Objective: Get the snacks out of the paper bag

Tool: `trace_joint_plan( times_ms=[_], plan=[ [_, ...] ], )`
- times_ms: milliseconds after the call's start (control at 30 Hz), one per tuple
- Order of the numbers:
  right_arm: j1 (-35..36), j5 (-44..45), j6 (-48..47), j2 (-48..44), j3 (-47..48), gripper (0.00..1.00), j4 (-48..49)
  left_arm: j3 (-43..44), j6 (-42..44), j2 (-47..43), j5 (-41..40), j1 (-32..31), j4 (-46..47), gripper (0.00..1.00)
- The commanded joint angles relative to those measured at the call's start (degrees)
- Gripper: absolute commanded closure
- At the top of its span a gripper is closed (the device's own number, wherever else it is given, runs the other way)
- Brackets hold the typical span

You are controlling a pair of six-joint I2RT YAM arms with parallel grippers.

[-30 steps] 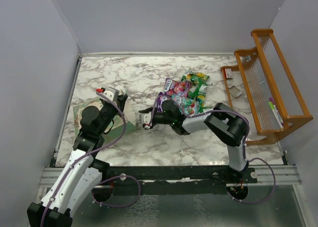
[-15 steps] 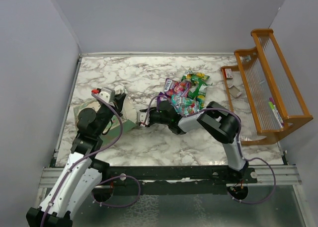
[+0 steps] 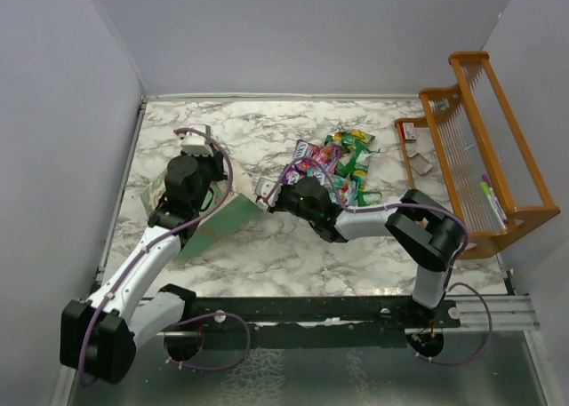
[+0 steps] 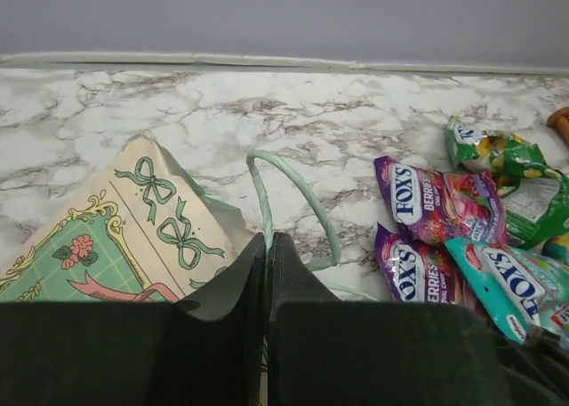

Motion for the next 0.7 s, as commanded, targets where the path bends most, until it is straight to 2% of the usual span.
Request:
trace_joint_plan(
  times_ms=[0,233,433,500,667],
  plan=[
    [1.74,10.44,2.07,-5.07,-3.68,0.99,-2.63,6.67,-0.14,7.04,-2.46,0.50,6.27,1.00],
    [8.75,18.66,6.95,-10.33,-7.07,0.99,-7.05,16.55,2.43,16.09,7.67,0.78,8.01,1.00],
    [10.21,17.99,13.29,-16.46,-6.07,0.97,-12.82,24.24,7.31,20.22,17.60,0.87,5.58,1.00],
    [10.84,15.67,12.50,-17.91,-5.63,0.96,-13.68,23.96,8.51,19.15,20.32,0.84,3.92,1.00],
    [11.19,16.89,11.45,-19.77,-5.70,0.92,-11.16,16.72,8.23,12.64,26.81,0.88,10.09,1.00]
  ],
)
